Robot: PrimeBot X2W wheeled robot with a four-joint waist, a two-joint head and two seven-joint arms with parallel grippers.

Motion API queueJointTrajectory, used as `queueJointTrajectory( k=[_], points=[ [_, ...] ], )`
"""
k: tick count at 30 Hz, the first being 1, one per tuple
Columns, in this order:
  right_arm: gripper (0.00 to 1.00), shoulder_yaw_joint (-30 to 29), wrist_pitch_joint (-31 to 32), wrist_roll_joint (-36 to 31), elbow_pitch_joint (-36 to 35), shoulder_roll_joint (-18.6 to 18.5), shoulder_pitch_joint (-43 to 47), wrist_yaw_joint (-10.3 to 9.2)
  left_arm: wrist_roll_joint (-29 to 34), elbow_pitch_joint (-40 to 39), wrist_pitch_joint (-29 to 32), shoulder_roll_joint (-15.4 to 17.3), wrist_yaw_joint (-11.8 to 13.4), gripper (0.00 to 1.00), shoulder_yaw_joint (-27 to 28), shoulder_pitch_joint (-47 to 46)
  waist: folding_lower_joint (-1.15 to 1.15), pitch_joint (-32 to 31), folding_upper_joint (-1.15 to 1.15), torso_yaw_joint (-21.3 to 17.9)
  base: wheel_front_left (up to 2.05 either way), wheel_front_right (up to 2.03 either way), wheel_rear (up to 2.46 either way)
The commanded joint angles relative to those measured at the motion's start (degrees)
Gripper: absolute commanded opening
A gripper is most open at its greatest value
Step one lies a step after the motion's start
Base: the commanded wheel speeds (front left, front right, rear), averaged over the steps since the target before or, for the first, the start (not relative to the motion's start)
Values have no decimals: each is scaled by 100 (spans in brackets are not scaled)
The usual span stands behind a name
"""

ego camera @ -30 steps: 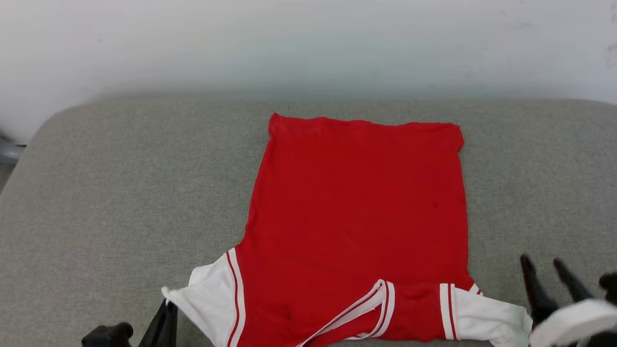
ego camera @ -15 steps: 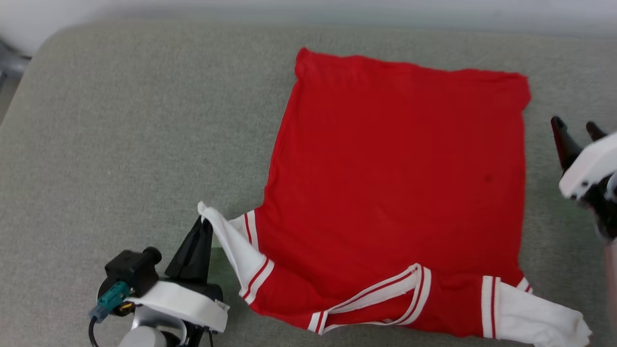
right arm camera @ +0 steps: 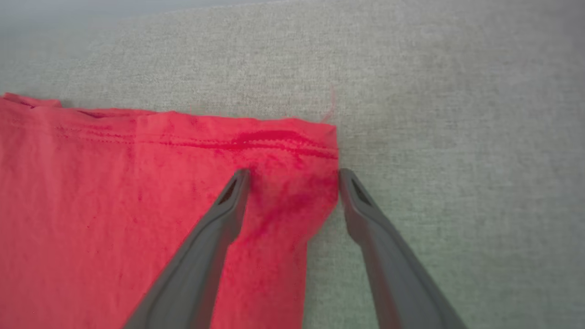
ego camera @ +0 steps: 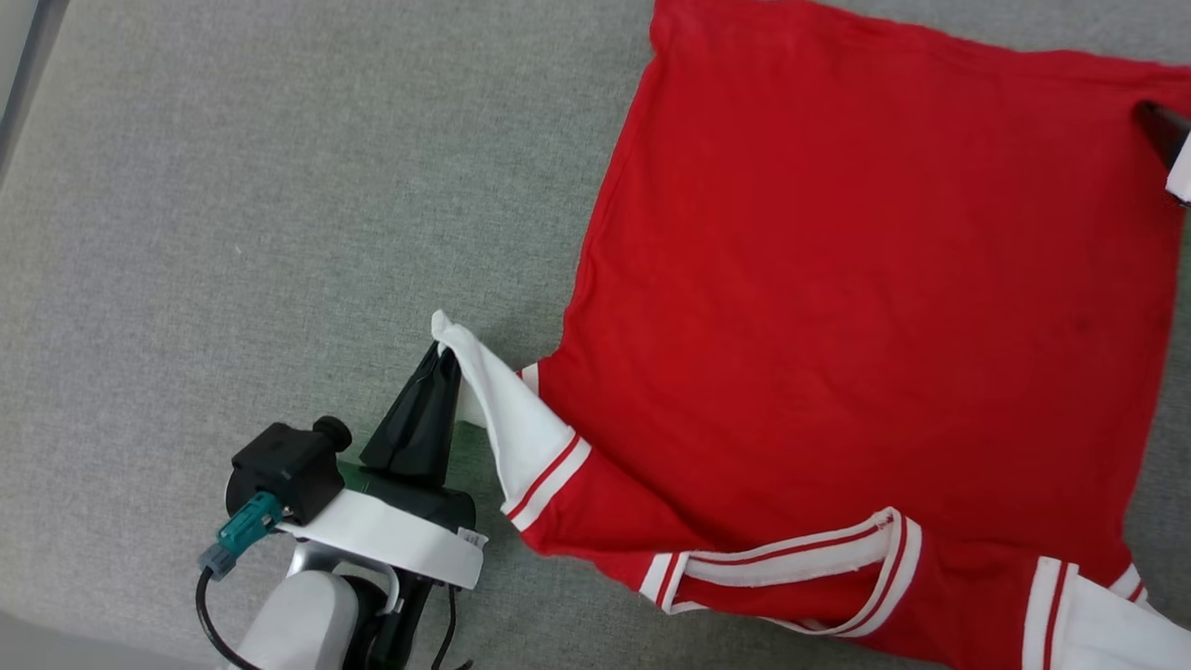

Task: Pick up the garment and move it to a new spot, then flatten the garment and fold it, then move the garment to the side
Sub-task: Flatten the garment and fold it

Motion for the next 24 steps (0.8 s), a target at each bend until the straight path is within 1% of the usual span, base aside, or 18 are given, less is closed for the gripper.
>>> queueJointTrajectory(
  k=[1, 4, 9, 10, 11, 13, 15, 18, 24],
  points=[
    [100, -29, 65, -76, 71, 6, -68, -2, 19, -29, -31, -24, -11, 0, 7, -92, -2, 132, 0, 83, 0, 0, 0],
    [100, -120, 358, -201, 295, 108, -161, -2, 32, -34, -36, -46, -43, 0, 17, -133, -2, 219, 0, 99, 0, 0, 0],
    [100, -435, 1276, -575, 910, 192, 95, -7, 59, 8, -37, -90, -86, 0, 75, -134, -2, 231, 0, 90, 0, 0, 0],
    [36, -505, 1390, -646, 960, 216, 120, -7, 64, 23, -36, -100, -87, 0, 83, -130, -2, 223, 0, 91, 0, 0, 0],
    [0, -565, 1439, -695, 963, 255, 121, -7, 71, 28, -34, -112, -94, 0, 104, -128, -2, 217, 0, 86, 0, 0, 0],
    [0, -631, 1415, -802, 889, 343, 70, -6, 80, 53, -34, -124, -100, 0, 131, -98, -2, 173, 0, 56, 0, 0, 0],
    [0, -663, 1303, -872, 759, 353, 11, -5, 107, 95, -33, -132, -115, 0, 144, -37, -2, 80, 0, 28, 0, 0, 0],
    [0, -657, 1199, -908, 596, 252, -61, -4, 111, 167, -34, -132, -132, 0, 157, 42, -2, -120, 0, -25, 0, 0, 0],
    [0, -244, 1119, -745, 214, -11, 121, -5, 104, 333, -34, -84, -112, 0, 253, 287, -2, -688, 0, -212, 0, 0, 0]
  ],
)
